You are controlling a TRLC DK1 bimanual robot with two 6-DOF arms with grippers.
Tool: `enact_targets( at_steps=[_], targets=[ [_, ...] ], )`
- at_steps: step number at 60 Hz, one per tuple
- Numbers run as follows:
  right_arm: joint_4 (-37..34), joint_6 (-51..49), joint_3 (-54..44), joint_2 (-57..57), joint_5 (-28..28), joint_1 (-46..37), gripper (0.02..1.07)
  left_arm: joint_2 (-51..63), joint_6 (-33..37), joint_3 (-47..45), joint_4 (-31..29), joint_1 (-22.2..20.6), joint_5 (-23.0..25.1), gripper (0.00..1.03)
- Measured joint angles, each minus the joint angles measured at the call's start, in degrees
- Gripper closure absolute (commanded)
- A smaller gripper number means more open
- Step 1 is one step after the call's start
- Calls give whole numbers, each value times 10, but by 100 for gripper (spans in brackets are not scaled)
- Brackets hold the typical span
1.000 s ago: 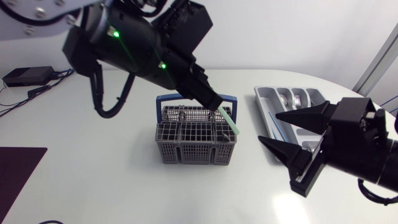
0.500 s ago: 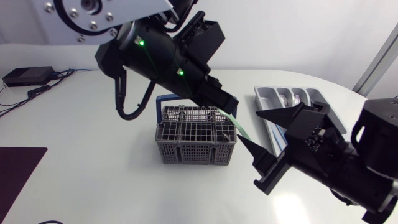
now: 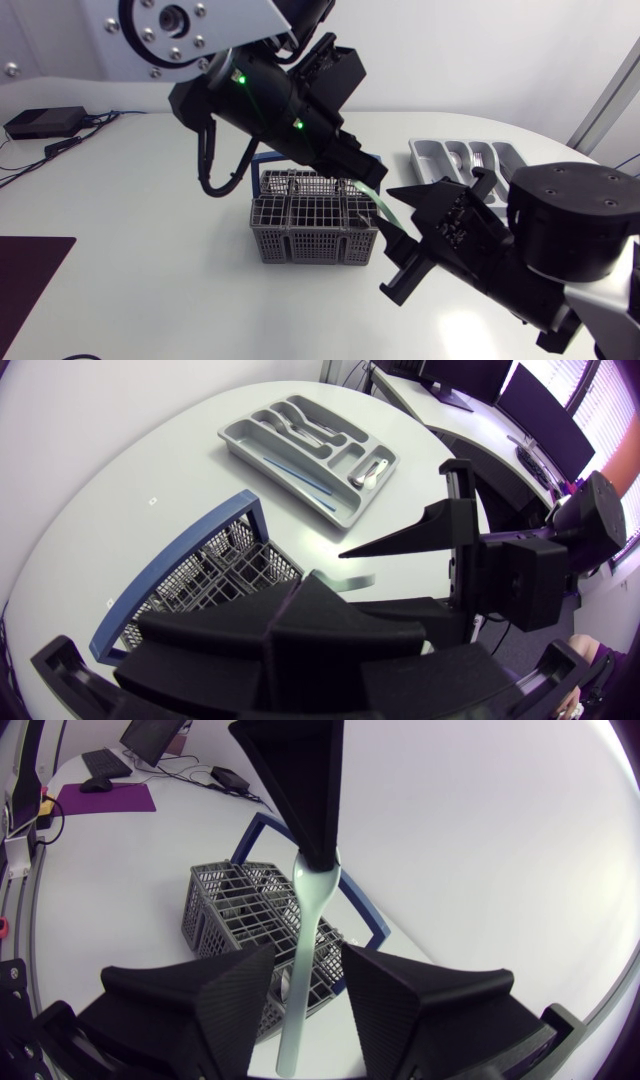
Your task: Unload the cutlery basket into the drawer organizer.
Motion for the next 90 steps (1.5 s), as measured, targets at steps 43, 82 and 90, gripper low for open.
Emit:
enact_targets(
  at_steps=[43, 82, 90],
  targets=[
    [9, 0, 16, 24, 24, 11, 96, 0, 0, 0, -1, 0, 2, 95],
    [-109, -62, 4, -75, -238, -192, 96, -42, 14, 52, 13, 78, 5, 30],
    [-133, -107, 4, -80, -368, -326, 96, -44, 46, 46, 19, 78, 5, 30]
  ],
)
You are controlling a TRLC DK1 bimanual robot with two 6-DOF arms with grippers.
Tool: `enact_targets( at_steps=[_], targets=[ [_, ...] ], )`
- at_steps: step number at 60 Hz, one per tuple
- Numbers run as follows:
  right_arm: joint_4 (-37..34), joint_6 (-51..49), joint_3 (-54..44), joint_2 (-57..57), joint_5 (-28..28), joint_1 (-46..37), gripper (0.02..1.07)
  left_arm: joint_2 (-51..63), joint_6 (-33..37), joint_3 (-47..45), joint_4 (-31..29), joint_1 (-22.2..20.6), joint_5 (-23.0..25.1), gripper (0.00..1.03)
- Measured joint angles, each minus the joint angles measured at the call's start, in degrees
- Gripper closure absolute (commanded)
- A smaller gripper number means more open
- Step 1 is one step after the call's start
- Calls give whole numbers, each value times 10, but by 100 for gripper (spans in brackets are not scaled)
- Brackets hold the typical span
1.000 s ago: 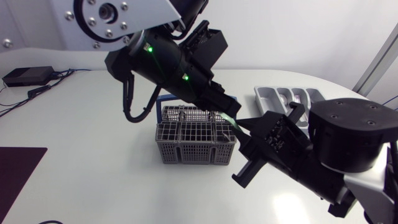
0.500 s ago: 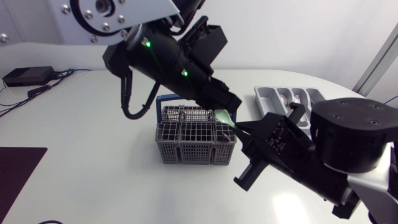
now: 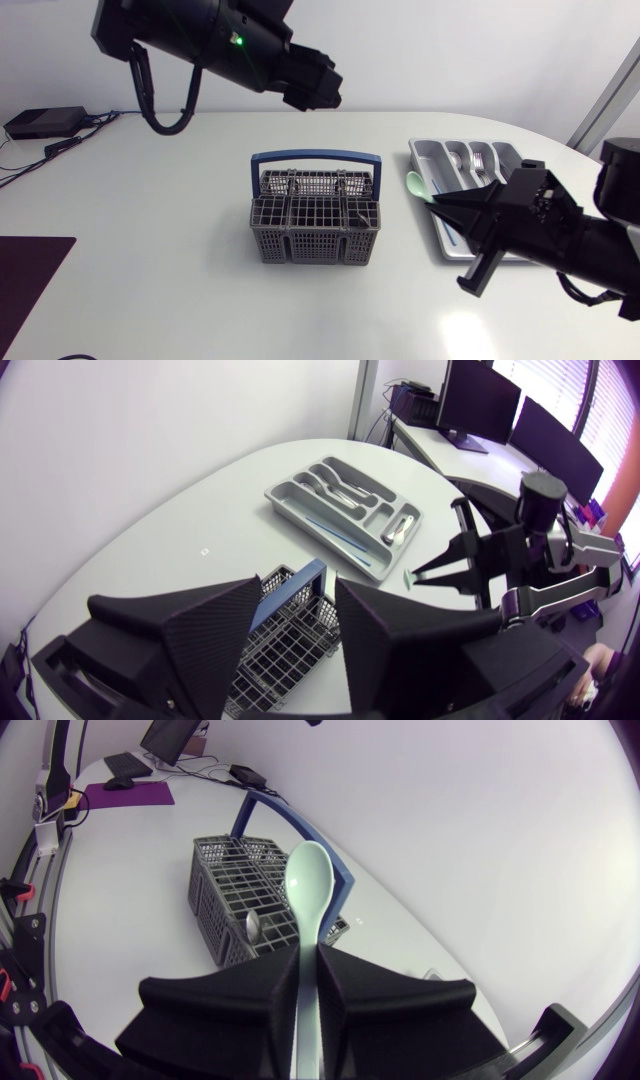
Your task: Unload the cutlery basket into the drawer organizer.
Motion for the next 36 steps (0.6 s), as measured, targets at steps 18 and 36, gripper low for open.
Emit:
enact_targets(
  at_steps=[18, 36],
  targets=[
    [-27, -141, 1, 99, -192, -229, 95, 2, 108, -55, 23, -47, -19, 30],
    [-152, -357, 88, 300, -270, -383, 96, 34, 214, -84, 28, -89, -28, 30]
  ],
)
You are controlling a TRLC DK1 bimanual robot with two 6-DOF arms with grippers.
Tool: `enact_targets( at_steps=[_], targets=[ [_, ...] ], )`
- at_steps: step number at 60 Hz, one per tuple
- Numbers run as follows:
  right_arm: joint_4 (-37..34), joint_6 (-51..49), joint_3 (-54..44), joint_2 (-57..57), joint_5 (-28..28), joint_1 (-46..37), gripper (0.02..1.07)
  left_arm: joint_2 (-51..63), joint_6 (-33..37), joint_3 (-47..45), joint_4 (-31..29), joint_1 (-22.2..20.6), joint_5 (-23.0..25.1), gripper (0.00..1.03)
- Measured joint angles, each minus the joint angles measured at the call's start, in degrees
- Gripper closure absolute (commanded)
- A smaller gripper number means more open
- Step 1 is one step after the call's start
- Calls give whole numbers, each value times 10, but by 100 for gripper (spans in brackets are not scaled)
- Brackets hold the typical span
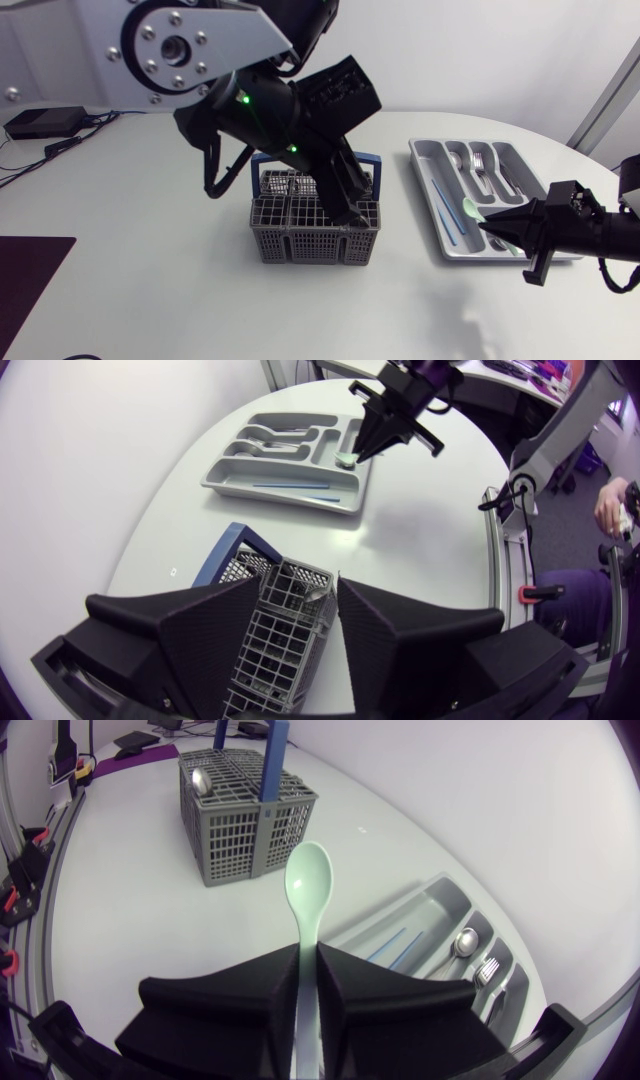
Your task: Unload the cutlery basket into the drawer organizer.
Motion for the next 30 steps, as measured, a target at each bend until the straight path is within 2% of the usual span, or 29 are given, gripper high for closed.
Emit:
enact_targets(
  at_steps=[16, 30],
  targets=[
    [-147, -227, 153, 168, 3, -86, 97, 33, 87, -8, 0, -24, 0, 30],
    [-167, -367, 196, 248, 70, -107, 97, 60, 171, -8, 0, -47, -25, 30]
  ],
)
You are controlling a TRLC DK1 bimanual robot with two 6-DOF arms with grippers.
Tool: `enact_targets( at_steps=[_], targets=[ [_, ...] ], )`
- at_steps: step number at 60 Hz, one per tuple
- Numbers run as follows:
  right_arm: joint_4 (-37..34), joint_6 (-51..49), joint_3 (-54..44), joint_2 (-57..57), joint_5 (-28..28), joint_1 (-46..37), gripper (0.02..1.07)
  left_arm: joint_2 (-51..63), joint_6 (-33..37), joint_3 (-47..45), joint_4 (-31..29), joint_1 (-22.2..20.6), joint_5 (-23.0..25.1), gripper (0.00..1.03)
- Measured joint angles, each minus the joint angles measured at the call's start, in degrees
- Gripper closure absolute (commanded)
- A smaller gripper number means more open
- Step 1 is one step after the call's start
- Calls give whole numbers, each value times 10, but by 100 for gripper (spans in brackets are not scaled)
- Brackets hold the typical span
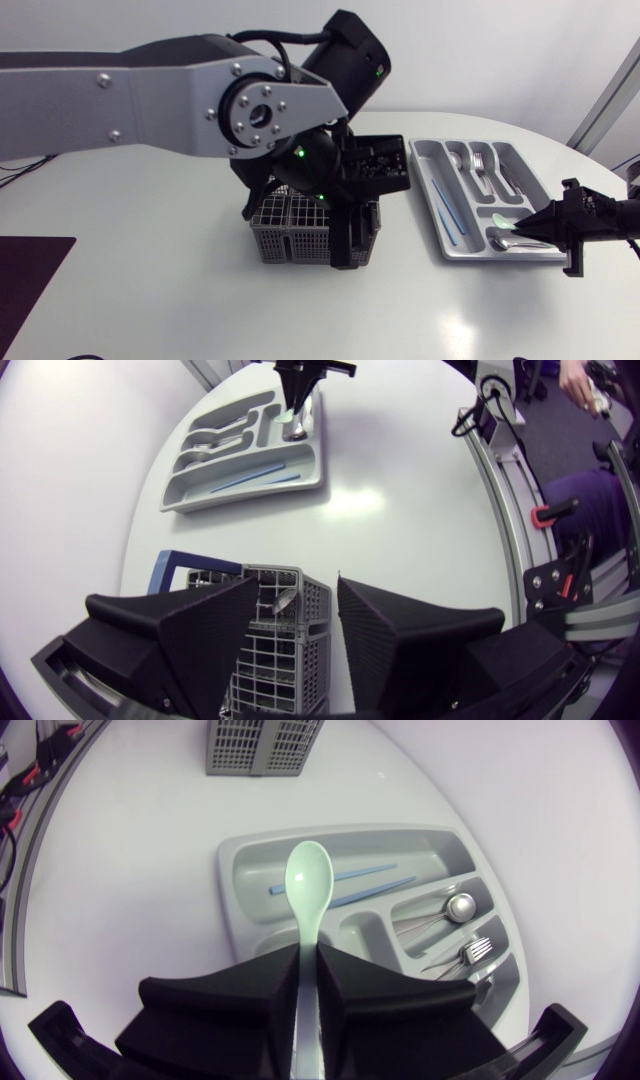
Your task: Unload the cutlery basket into the drawer organizer.
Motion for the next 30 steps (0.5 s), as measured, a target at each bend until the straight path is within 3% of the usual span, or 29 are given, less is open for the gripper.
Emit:
enact_targets(
  at_steps=[26, 30],
  targets=[
    [78, -87, 3, 33, 103, 0, 97, 55, 134, 5, -19, -11, -61, 30],
    [90, -92, 3, 40, 114, 1, 91, 61, 146, 5, -23, -9, -64, 30]
  ],
)
